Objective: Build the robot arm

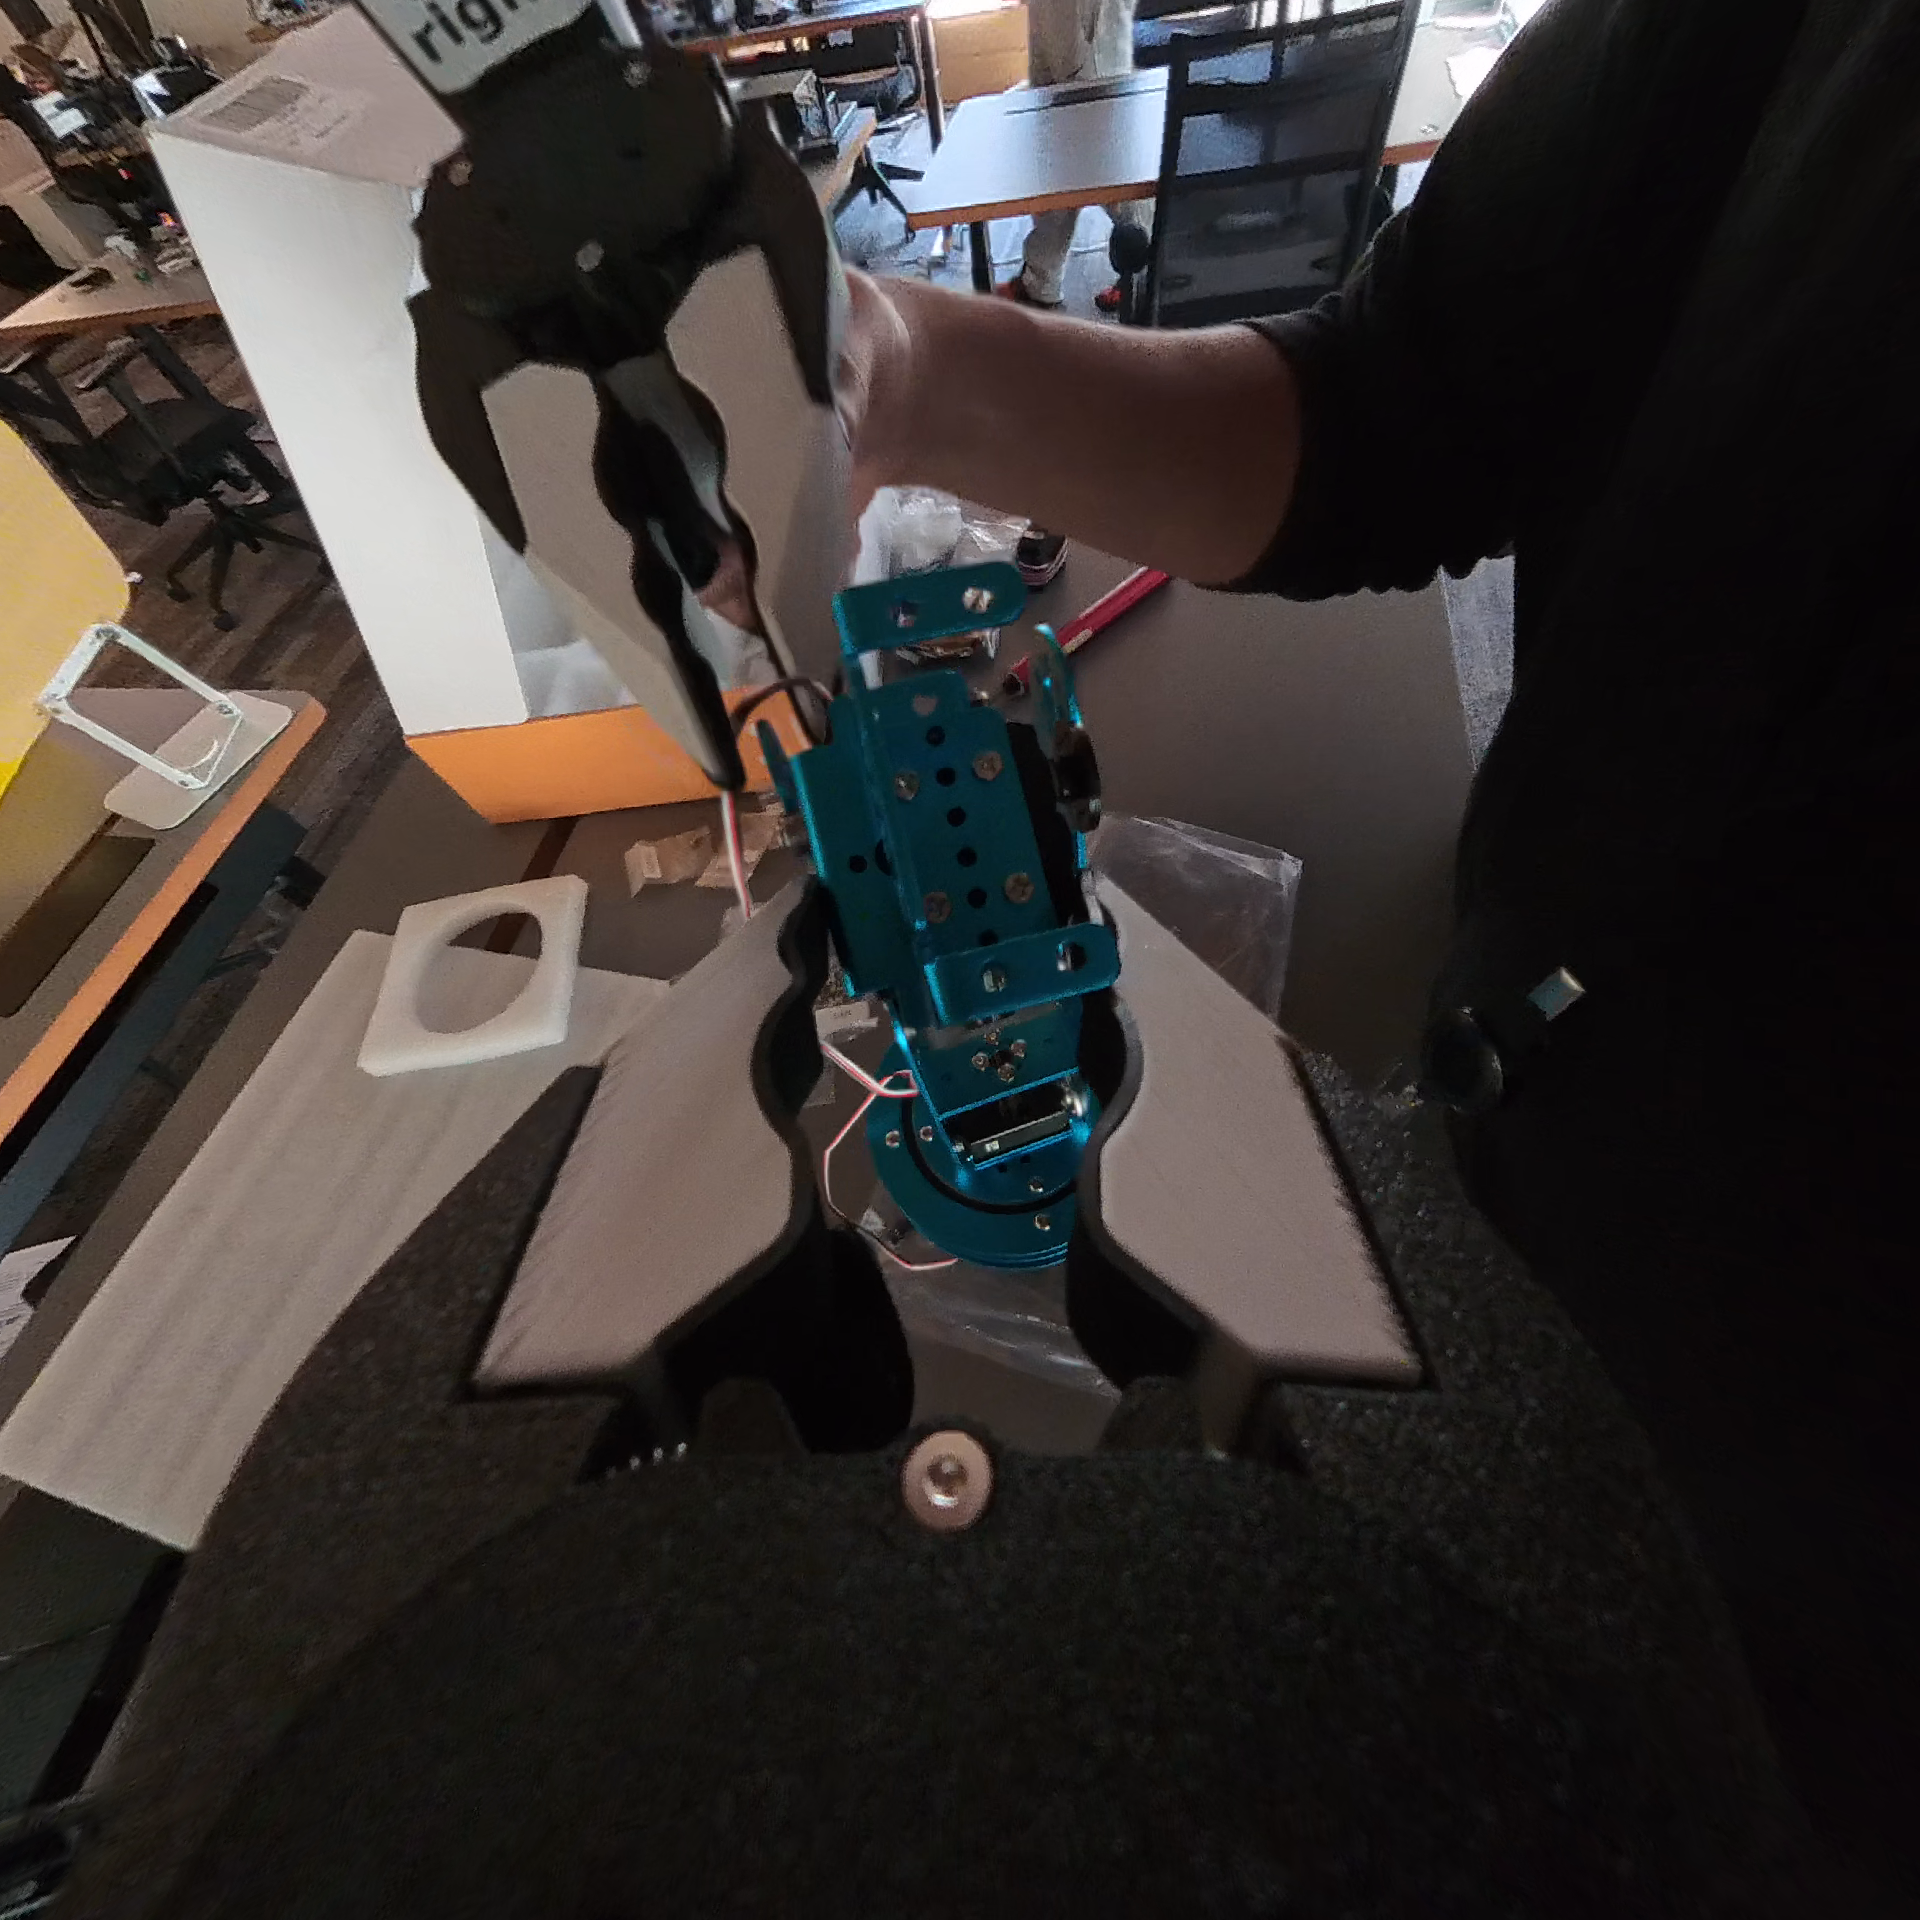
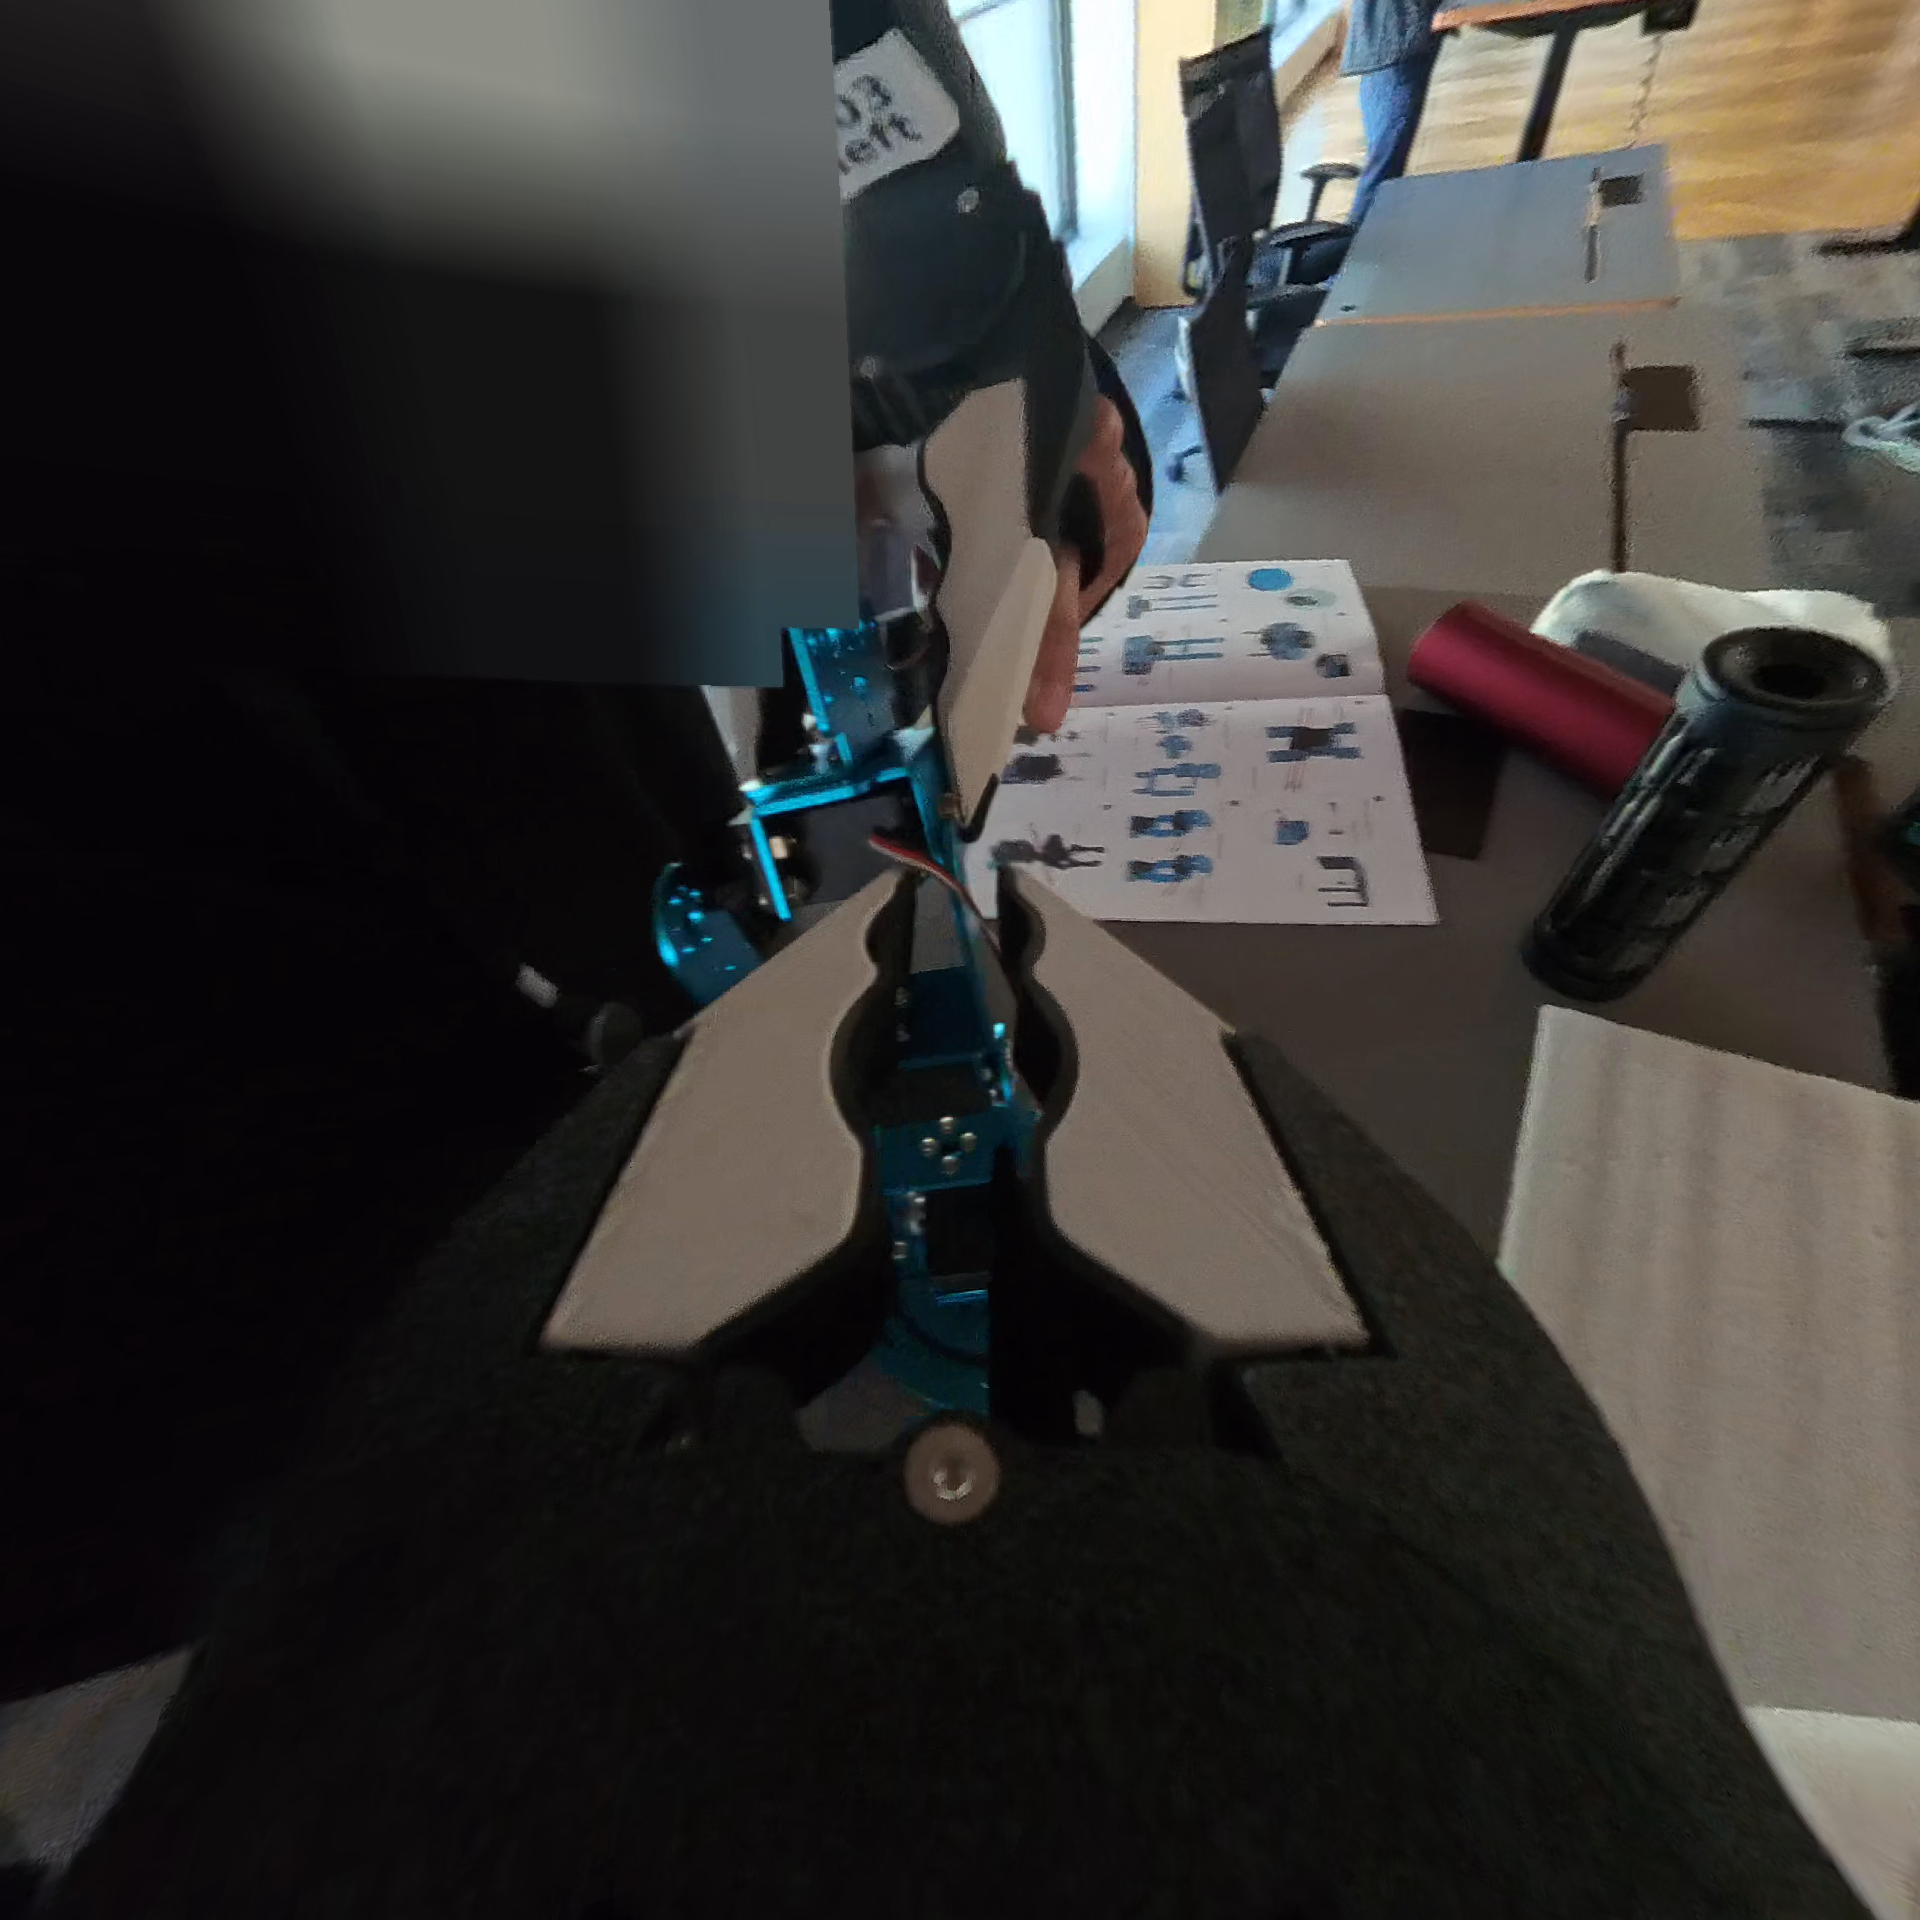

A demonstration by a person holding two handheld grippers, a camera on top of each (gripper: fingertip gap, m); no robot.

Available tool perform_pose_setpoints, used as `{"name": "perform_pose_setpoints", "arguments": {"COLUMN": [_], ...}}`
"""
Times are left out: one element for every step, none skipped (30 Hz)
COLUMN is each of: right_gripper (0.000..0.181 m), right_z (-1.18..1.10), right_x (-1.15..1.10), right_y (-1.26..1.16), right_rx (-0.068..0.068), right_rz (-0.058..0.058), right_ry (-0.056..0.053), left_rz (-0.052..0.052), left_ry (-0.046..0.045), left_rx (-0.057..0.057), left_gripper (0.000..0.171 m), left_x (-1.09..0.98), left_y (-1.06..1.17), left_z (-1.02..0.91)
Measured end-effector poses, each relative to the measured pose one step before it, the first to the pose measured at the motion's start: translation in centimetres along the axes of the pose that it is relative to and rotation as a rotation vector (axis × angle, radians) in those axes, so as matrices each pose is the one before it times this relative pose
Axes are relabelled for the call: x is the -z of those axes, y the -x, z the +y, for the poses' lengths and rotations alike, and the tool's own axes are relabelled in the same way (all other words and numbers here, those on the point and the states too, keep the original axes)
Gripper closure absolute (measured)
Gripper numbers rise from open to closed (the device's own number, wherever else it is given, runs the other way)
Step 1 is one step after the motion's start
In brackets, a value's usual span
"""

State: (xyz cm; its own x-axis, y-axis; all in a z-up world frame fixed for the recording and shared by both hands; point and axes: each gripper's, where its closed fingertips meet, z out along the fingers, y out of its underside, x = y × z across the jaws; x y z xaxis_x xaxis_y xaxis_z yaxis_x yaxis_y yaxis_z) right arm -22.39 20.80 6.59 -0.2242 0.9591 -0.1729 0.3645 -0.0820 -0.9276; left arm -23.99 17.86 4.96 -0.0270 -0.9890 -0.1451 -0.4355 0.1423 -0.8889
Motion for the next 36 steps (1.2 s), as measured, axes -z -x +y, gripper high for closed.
{"name": "perform_pose_setpoints", "arguments": {"right_gripper": [0.160, 0.162, 0.166, 0.167, 0.164, 0.162, 0.162, 0.165, 0.177, 0.181, 0.181, 0.181, 0.181, 0.181, 0.180, 0.180, 0.179, 0.179, 0.178, 0.178, 0.178, 0.178, 0.179, 0.179, 0.178, 0.178, 0.178, 0.177, 0.176, 0.171, 0.159, 0.146, 0.136, 0.135, 0.142, 0.147], "right_z": [-0.352, -0.319, 0.103, 0.580, 0.581, 0.365, 0.025, 0.121, 0.362, 0.043, 0.028, -0.029, -0.063, -0.090, -0.044, -0.067, -0.089, -0.200, 0.011, 0.044, -0.029, -0.028, 0.018, 0.013, -0.004, -0.015, -0.008, -0.003, 0.022, 0.170, 0.351, 0.319, 0.136, -0.096, -0.276, -0.142], "right_x": [0.677, 0.661, 0.288, -0.121, -0.320, -0.409, -0.388, -0.353, -0.292, -0.081, -0.027, -0.107, -0.231, -0.131, -0.075, -0.114, -0.194, -0.350, -0.110, 0.061, -0.043, -0.004, 0.082, 0.025, -0.003, 0.010, 0.036, 0.023, 0.033, 0.119, 0.297, 0.542, 0.724, 0.859, 0.838, 0.484], "right_y": [0.107, -0.106, -0.146, -0.015, 0.059, 0.190, 0.202, 0.030, -0.133, -0.083, -0.189, -0.167, -0.336, -0.276, -0.202, -0.125, 0.045, 0.204, -0.118, -0.124, -0.208, 0.011, 0.070, 0.001, 0.005, 0.090, 0.041, -0.043, 0.047, 0.273, 0.095, -0.066, 0.203, 0.332, 0.218, 0.600], "right_rx": [-0.0392, -0.0211, 0.0075, 0.0200, 0.0207, 0.0177, 0.0217, 0.0203, 0.0260, 0.0289, 0.0042, -0.0131, -0.0187, -0.0175, 0.0134, 0.0081, 0.0098, 0.0085, -0.0033, -0.0040, 0.0010, -0.0025, -0.0086, -0.0016, 0.0073, -0.0007, 0.0032, 0.0033, -0.0096, -0.0224, -0.0287, -0.0338, -0.0335, -0.0245, -0.0085, 0.0091], "right_rz": [-0.0245, -0.0056, 0.0080, 0.0089, 0.0106, 0.0017, 0.0003, 0.0083, 0.0172, 0.0120, 0.0089, 0.0054, 0.0165, 0.0181, 0.0272, 0.0230, 0.0117, -0.0030, 0.0061, 0.0032, 0.0176, 0.0002, -0.0121, -0.0013, 0.0055, -0.0025, -0.0020, 0.0034, 0.0001, -0.0217, -0.0178, -0.0064, -0.0174, -0.0118, 0.0169, 0.0149], "right_ry": [-0.0223, -0.0260, -0.0062, 0.0264, 0.0315, 0.0252, 0.0081, 0.0137, 0.0313, 0.0103, 0.0082, 0.0011, -0.0075, -0.0118, -0.0027, 0.0004, -0.0021, -0.0075, 0.0006, -0.0042, -0.0090, -0.0064, -0.0030, 0.0013, -0.0016, -0.0077, -0.0099, -0.0135, -0.0160, -0.0110, -0.0045, -0.0132, -0.0275, -0.0412, -0.0484, -0.0321], "left_rz": [0.0020, -0.0032, 0.0003, 0.0053, 0.0037, 0.0025, 0.0011, -0.0011, 0.0004, -0.0054, -0.0039, -0.0026, -0.0126, -0.0140, -0.0069, -0.0094, 0.0030, 0.0488, -0.0136, -0.0160, -0.0243, 0.0031, 0.0134, 0.0065, 0.0044, 0.0092, 0.0140, 0.0016, -0.0004, 0.0032, 0.0102, 0.0165, 0.0069, 0.0030, 0.0003, -0.0009], "left_ry": [0.00126, -0.00117, -0.00323, -0.00298, 0.00005, 0.00203, 0.00010, -0.00013, -0.00007, 0.00390, 0.00372, 0.00045, 0.00091, -0.00404, -0.00566, -0.01354, -0.01508, -0.00769, 0.00149, 0.01715, 0.03179, 0.01006, -0.00925, -0.00458, -0.00469, -0.00535, -0.01078, -0.00496, 0.00681, 0.00501, -0.00675, -0.01727, -0.01490, -0.00768, -0.00324, -0.00477], "left_rx": [0.0078, -0.0017, -0.0006, 0.0002, -0.0046, -0.0014, -0.0011, 0.0017, 0.0011, 0.0025, 0.0051, -0.0001, -0.0091, -0.0110, 0.0027, -0.0031, 0.0023, 0.0177, -0.0102, -0.0316, -0.0238, 0.0140, 0.0428, 0.0244, 0.0237, 0.0304, 0.0458, 0.0200, 0.0008, 0.0018, 0.0173, 0.0283, 0.0181, 0.0103, 0.0083, 0.0096], "left_gripper": [0.126, 0.126, 0.126, 0.126, 0.126, 0.126, 0.126, 0.126, 0.126, 0.126, 0.126, 0.125, 0.126, 0.125, 0.125, 0.125, 0.126, 0.127, 0.126, 0.126, 0.126, 0.126, 0.126, 0.125, 0.125, 0.125, 0.126, 0.126, 0.126, 0.126, 0.126, 0.126, 0.126, 0.126, 0.126, 0.126], "left_x": [0.086, 0.044, -0.027, -0.040, -0.064, -0.057, -0.080, -0.091, -0.082, -0.033, 0.022, 0.045, 0.081, 0.147, 0.074, 0.014, -0.004, -0.145, -0.199, 0.032, 0.036, 0.019, -0.022, -0.049, -0.001, 0.009, -0.009, -0.014, 0.011, 0.059, 0.118, 0.123, 0.034, 0.005, -0.008, -0.041], "left_y": [0.007, -0.025, -0.102, -0.160, -0.122, -0.066, -0.021, 0.018, 0.009, 0.131, 0.158, 0.105, 0.206, 0.217, 0.130, 0.092, -0.093, -0.810, 0.032, 0.188, 0.320, 0.003, -0.055, -0.014, -0.016, -0.037, -0.059, 0.037, 0.009, -0.016, -0.008, -0.049, 0.016, 0.010, 0.040, 0.058], "left_z": [0.047, 0.008, -0.041, -0.098, -0.080, -0.057, -0.062, -0.044, -0.037, 0.025, 0.071, 0.038, 0.065, -0.027, -0.105, -0.207, -0.262, -0.209, 0.036, 0.258, 0.236, 0.001, -0.078, 0.036, -0.044, -0.066, -0.171, -0.032, 0.056, -0.007, -0.039, -0.098, -0.064, -0.048, -0.036, -0.058]}}
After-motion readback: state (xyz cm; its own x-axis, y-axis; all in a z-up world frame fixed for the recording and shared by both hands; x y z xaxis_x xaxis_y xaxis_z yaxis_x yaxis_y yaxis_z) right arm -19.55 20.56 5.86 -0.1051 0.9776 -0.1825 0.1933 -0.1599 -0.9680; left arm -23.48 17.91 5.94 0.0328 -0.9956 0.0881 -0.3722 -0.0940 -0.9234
